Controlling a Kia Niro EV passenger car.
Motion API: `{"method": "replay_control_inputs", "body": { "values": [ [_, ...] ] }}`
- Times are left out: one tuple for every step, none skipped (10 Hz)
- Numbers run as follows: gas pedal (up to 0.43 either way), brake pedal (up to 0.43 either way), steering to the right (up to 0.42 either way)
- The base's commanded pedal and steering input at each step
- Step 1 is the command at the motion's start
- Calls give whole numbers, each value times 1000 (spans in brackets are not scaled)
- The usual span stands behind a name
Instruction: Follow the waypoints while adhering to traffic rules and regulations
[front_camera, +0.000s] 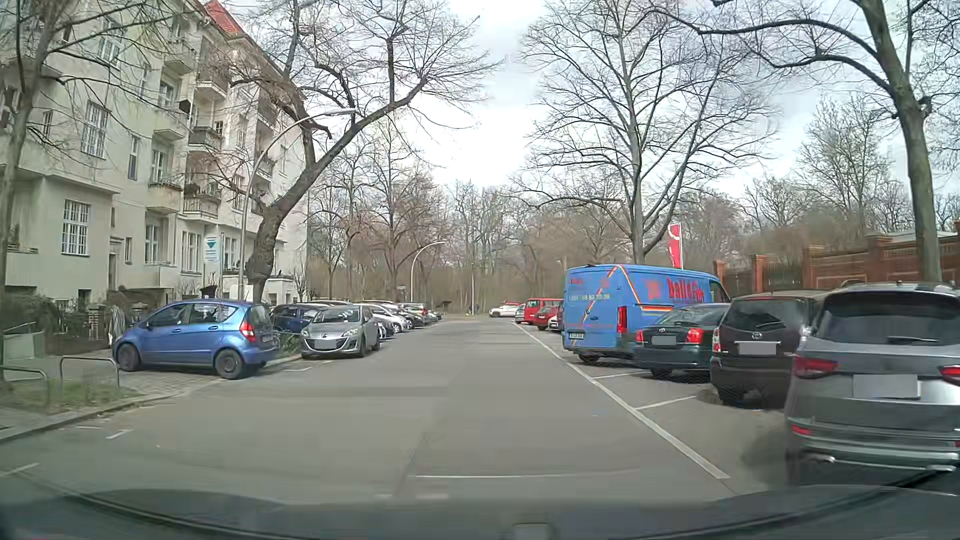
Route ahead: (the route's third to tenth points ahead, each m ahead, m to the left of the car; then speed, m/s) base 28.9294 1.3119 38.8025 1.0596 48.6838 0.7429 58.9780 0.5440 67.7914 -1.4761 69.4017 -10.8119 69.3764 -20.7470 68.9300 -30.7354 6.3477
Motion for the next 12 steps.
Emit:
{"method": "replay_control_inputs", "body": {
  "values": [
    [39,0,-2],
    [28,0,-2],
    [28,0,-1],
    [28,0,2],
    [28,0,2],
    [28,0,2],
    [28,0,2],
    [28,0,2],
    [28,0,2],
    [8,0,2],
    [0,0,3],
    [0,0,4]
  ]
}}
